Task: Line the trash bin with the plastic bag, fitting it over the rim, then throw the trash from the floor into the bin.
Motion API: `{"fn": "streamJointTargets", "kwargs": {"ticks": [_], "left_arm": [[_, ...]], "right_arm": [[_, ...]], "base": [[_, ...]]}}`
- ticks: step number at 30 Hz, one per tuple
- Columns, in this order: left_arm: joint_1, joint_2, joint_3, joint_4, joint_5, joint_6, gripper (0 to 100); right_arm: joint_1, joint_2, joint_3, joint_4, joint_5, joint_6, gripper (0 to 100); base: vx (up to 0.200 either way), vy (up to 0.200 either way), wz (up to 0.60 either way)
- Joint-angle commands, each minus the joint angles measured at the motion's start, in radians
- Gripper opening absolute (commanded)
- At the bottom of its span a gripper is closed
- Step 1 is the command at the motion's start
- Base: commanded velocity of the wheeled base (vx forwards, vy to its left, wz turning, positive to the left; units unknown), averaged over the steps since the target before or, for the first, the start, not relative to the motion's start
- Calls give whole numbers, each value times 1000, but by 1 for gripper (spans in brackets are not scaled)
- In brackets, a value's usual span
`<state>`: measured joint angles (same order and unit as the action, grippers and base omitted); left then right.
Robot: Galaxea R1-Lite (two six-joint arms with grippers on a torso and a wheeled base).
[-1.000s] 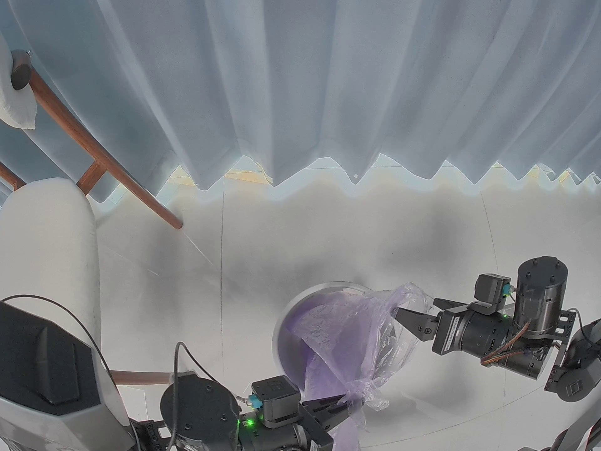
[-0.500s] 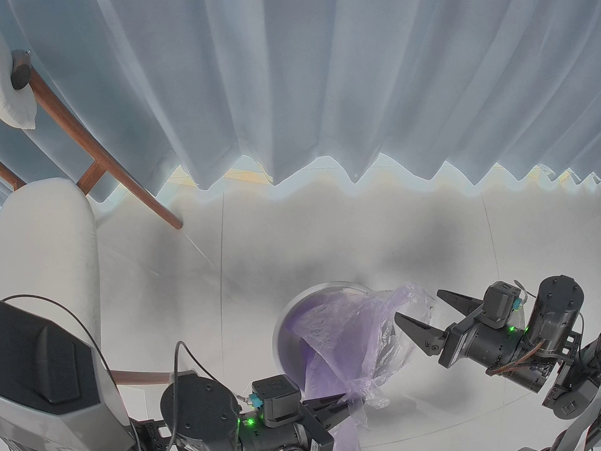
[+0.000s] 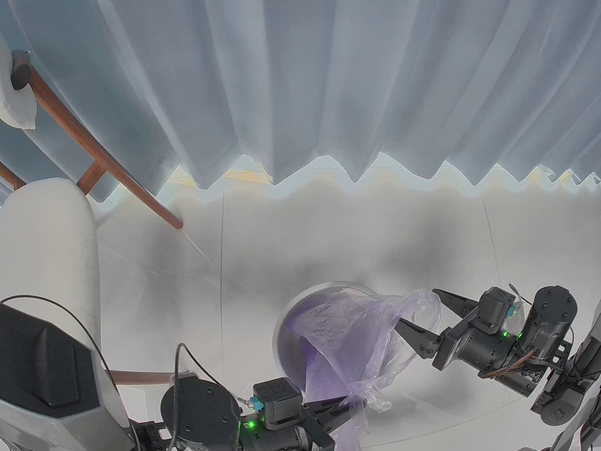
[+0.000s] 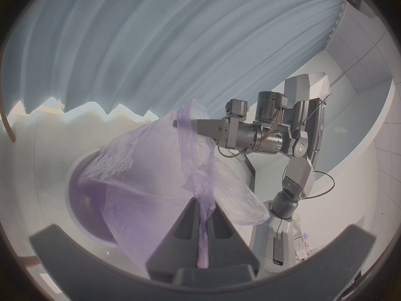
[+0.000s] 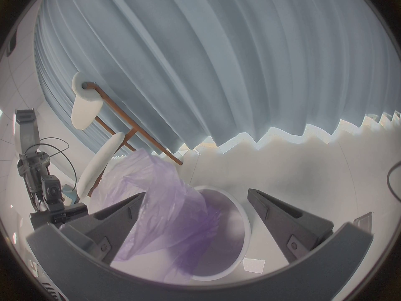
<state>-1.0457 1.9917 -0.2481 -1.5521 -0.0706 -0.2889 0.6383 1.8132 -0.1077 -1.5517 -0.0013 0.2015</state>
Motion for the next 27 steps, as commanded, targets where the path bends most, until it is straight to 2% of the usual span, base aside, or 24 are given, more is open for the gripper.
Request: {"fn": "streamJointTargets", "kwargs": {"ticks": [1,6,19,20,27], "left_arm": [[0,-4,0,0,0,-1,0],[-14,-7,6,0,0,-1,0],[-14,1,16,0,0,1,0],[-14,1,16,0,0,4,0],[-13,1,16,0,2,16,0]], "right_arm": [[-5,17,0,-13,0,-1,100],[-40,2,-20,-14,0,-7,100],[-37,-22,-21,-13,0,-7,100],[-37,-23,-21,-13,0,-7,0],[-35,-22,-20,-13,0,-5,0]], "base": [[0,0,0],[0,0,0],[0,0,0],[0,0,0],[0,0,0]]}}
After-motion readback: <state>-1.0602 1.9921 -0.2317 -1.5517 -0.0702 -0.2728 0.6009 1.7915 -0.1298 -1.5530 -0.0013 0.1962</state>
